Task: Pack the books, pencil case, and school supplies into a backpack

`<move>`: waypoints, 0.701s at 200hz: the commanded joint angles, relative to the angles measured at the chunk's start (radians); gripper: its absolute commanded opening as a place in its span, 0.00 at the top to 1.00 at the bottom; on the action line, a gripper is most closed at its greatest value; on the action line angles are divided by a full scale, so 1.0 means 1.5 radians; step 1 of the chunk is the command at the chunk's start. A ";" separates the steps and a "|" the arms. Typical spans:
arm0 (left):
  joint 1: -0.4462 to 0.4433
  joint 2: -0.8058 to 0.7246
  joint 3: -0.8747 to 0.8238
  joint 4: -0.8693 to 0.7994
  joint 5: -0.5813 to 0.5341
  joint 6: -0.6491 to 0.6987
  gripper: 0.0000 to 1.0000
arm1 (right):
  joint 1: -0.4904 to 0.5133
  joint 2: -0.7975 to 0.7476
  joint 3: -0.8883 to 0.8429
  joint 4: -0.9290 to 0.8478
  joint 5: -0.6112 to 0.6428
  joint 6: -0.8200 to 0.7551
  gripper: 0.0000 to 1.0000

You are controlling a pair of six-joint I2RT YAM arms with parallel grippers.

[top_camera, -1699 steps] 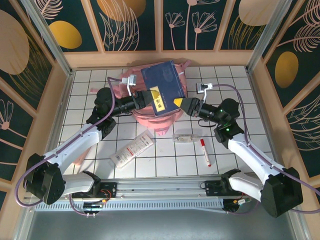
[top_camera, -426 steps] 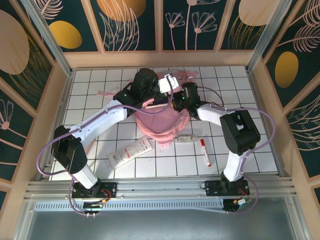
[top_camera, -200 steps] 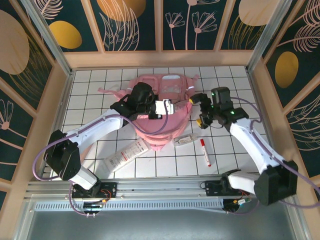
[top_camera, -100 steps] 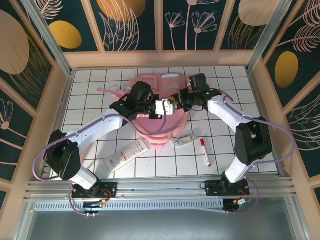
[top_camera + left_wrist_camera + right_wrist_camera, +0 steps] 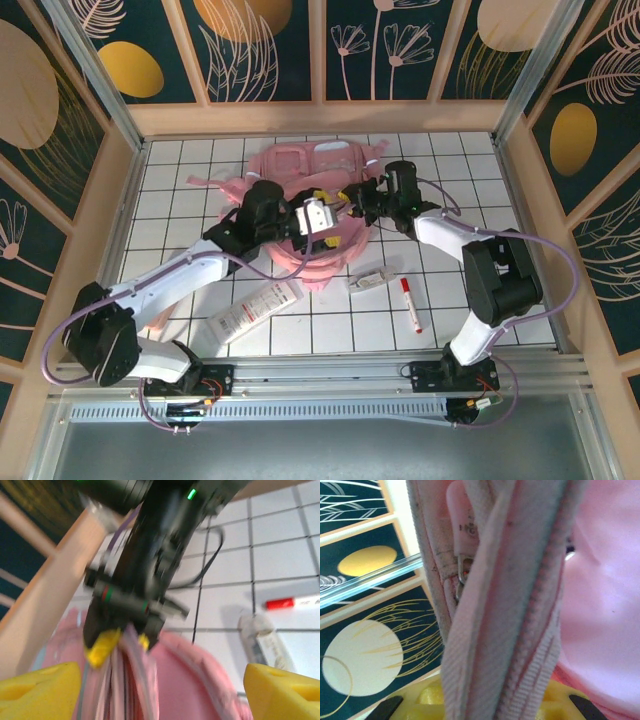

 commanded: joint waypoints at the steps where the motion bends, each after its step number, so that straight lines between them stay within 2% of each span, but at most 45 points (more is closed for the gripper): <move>1: 0.035 -0.005 -0.050 0.052 -0.066 -0.073 0.18 | -0.008 -0.017 -0.022 0.150 -0.023 -0.010 0.78; 27: 0.036 0.050 -0.057 0.054 -0.055 -0.038 0.21 | -0.007 -0.016 -0.008 0.113 -0.036 -0.029 0.71; 48: 0.036 0.113 -0.020 0.043 -0.032 -0.048 0.35 | -0.009 -0.014 -0.001 0.075 -0.045 -0.044 0.68; 68: 0.036 0.167 0.026 0.023 -0.002 -0.059 0.62 | -0.010 -0.028 -0.012 0.045 -0.044 -0.043 0.63; 84: 0.036 0.194 0.059 -0.005 0.013 -0.041 0.91 | -0.020 -0.041 0.007 -0.083 -0.025 -0.081 0.59; 89: 0.036 0.199 0.066 -0.010 0.004 -0.040 1.00 | -0.024 -0.044 0.016 -0.132 -0.017 -0.100 0.54; 100: 0.036 0.197 0.077 -0.016 -0.023 -0.033 1.00 | -0.035 -0.052 0.036 -0.244 0.009 -0.150 0.39; 112: 0.036 0.180 0.074 -0.009 -0.060 -0.017 1.00 | -0.045 -0.058 0.068 -0.388 0.054 -0.202 0.26; 125: 0.034 0.151 0.057 0.011 -0.096 0.018 1.00 | -0.057 -0.052 0.108 -0.535 0.098 -0.258 0.18; 140: 0.021 0.121 0.034 0.033 -0.149 0.085 1.00 | -0.070 -0.033 0.144 -0.661 0.115 -0.304 0.14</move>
